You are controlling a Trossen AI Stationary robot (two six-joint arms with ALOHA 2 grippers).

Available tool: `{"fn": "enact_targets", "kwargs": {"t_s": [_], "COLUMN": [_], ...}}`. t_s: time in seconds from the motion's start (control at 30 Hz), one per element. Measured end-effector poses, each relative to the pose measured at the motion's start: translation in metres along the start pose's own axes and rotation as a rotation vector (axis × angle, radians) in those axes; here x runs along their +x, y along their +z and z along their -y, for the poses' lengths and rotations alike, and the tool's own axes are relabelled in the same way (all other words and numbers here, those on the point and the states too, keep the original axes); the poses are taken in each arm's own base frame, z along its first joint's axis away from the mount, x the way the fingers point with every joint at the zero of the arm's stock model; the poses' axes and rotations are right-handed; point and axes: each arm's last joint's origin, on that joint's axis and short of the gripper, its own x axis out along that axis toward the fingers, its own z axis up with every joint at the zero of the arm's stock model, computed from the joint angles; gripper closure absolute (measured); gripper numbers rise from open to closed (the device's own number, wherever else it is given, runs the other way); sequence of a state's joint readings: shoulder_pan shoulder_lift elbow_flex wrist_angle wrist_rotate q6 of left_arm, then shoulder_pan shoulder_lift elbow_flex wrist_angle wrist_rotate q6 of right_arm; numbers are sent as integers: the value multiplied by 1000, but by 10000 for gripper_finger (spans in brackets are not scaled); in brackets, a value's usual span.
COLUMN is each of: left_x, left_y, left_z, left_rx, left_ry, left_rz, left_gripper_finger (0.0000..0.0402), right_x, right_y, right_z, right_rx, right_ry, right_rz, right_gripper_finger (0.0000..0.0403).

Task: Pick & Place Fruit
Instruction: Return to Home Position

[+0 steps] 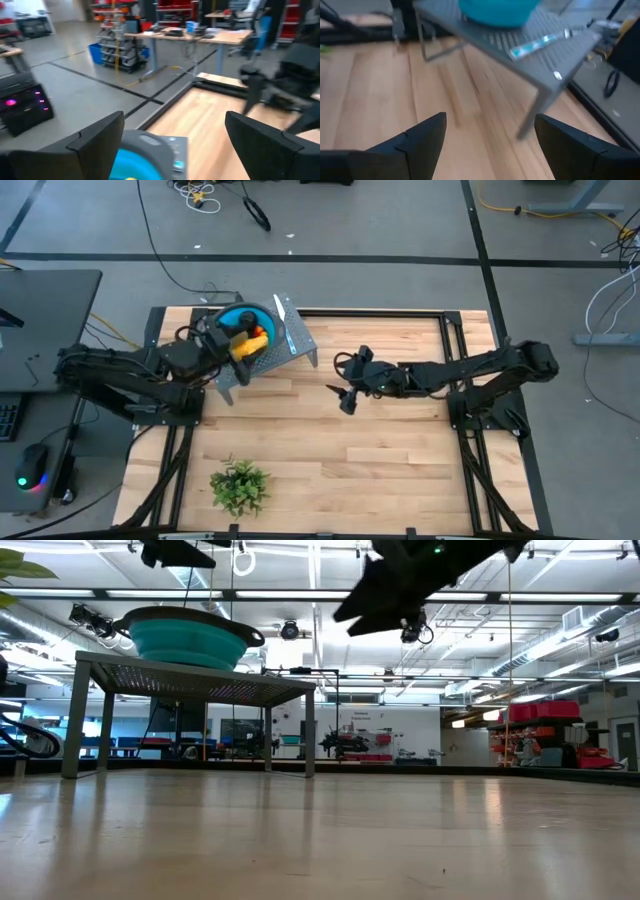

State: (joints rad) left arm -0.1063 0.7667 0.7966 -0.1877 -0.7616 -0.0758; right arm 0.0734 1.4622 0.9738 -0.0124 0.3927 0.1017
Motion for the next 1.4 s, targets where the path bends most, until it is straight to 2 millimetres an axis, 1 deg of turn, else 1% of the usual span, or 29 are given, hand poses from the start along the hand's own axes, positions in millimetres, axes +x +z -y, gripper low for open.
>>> {"fn": "enact_targets", "kwargs": {"t_s": [0.17,0.27,0.37,0.43,0.5,0.57,0.7,0.77,0.83,0.93,1.03,1.2,1.27,1.33,1.4], "left_x": [-9,-16,-22,-23,-23,-20,-11,-9,-9,-10,-10,-8,-11,-16,-23], "left_y": [-2,-2,-3,-4,-5,-9,-21,-24,-24,-22,-22,-49,-60,-64,-67], "left_z": [13,21,26,32,38,47,62,65,66,68,71,74,70,63,51], "left_rx": [-35,-50,-44,-22,-1,2,14,13,6,-10,-5,-36,-59,-89,-114], "left_ry": [-110,-178,-230,-269,-316,-366,-421,-431,-437,-497,-556,-647,-699,-736,-737], "left_rz": [-6,-9,-9,-13,-20,-29,-17,-7,2,14,23,99,131,172,206], "left_gripper_finger": [57,65,72,78,84,90,106,119,138,177,227,320,357,388,393], "right_x": [25,37,41,37,29,15,-20,-39,-55,-75,-89,-102,-107,-113,-121], "right_y": [0,-5,-9,-9,-6,0,8,10,10,7,2,-18,-25,-33,-38], "right_z": [-9,-11,-10,-11,-12,-13,-13,-10,-7,-5,-7,-11,-9,-5,-1], "right_rx": [14,-12,-76,-108,-115,-114,-109,-101,-85,-73,-71,-68,-57,-43,-22], "right_ry": [6,-48,-111,-113,-94,-77,-38,-24,-9,9,33,73,72,69,79], "right_rz": [112,128,105,90,91,93,66,41,16,-34,-70,-87,-83,-75,-58], "right_gripper_finger": [92,95,98,101,105,110,121,129,140,165,201,274,301,325,343]}}
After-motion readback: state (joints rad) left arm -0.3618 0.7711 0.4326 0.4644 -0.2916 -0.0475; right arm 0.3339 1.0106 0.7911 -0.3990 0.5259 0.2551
